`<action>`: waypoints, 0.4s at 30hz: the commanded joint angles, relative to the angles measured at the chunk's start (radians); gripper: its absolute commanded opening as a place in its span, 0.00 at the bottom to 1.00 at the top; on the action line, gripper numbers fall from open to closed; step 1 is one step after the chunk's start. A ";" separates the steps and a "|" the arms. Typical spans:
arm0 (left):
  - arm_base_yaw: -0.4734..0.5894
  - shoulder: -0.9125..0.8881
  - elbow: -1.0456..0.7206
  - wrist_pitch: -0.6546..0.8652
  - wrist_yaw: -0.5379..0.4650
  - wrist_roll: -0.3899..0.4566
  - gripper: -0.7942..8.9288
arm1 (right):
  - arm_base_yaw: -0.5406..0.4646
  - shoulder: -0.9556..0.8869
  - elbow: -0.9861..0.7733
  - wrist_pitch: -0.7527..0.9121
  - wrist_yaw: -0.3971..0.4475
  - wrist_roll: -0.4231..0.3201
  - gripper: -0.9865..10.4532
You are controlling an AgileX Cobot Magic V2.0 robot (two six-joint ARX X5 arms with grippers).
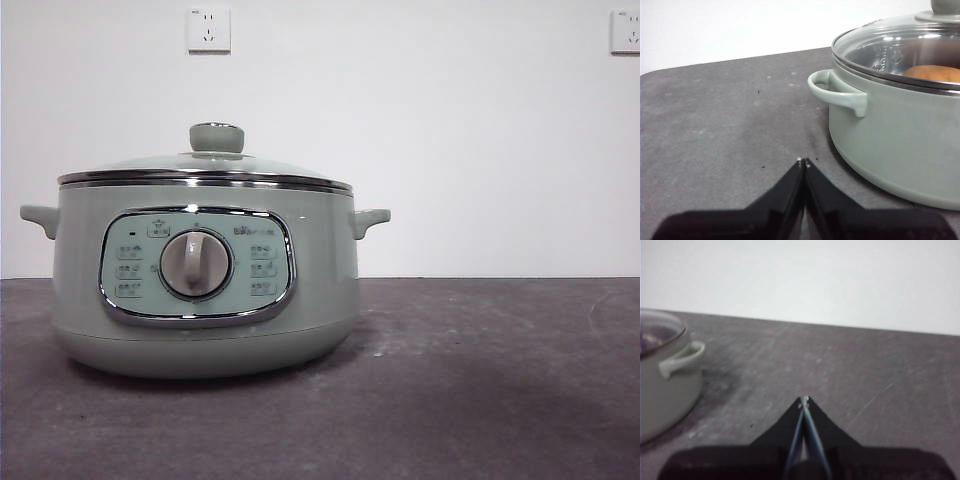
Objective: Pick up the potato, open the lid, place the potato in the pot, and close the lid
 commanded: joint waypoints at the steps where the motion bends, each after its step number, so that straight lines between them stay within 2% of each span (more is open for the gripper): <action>1: 0.002 -0.002 -0.014 0.003 -0.001 -0.010 0.08 | -0.006 -0.023 -0.045 0.034 -0.008 0.035 0.07; 12: 0.002 -0.002 -0.014 0.003 -0.001 -0.010 0.08 | -0.006 -0.078 -0.138 0.033 -0.011 0.093 0.07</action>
